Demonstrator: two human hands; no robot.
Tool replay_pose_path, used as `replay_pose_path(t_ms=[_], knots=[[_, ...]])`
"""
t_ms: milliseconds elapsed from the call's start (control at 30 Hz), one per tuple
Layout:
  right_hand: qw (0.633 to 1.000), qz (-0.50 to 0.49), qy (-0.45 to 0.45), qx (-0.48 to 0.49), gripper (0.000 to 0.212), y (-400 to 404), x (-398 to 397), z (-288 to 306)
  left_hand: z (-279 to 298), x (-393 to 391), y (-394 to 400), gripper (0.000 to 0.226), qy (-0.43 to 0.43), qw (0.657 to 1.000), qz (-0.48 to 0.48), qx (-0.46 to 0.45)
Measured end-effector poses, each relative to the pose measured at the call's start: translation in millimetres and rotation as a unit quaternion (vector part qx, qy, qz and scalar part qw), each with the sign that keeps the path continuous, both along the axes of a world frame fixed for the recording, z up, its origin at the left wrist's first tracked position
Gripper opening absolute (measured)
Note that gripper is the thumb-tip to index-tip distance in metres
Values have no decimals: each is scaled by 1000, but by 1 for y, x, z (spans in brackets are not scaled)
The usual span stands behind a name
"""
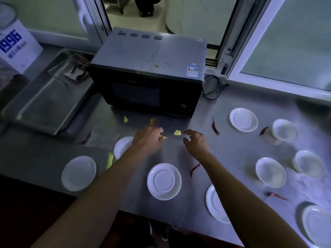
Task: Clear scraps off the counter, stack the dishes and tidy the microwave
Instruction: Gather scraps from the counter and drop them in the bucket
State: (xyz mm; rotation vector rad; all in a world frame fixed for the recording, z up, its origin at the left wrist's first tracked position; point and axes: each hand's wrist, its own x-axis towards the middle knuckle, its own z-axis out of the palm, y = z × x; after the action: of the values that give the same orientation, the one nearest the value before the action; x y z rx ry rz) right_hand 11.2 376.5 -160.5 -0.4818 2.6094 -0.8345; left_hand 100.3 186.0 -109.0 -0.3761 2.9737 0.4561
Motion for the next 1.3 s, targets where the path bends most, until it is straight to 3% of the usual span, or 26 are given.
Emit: replay_pose_path(t_ms=[367,767,1300], knots=[[999,10,19,44,31,-30,-34,-36,-43,-44,-43,29,-34,999,-18,2],[994,36,56,90,32,-51,-46,-71,-101,-57,-26,26,-48,996,-80,-12],[993,8,67,93,15,-54,-36,-67,-100,-54,-28,10,-39,995,-86,1]])
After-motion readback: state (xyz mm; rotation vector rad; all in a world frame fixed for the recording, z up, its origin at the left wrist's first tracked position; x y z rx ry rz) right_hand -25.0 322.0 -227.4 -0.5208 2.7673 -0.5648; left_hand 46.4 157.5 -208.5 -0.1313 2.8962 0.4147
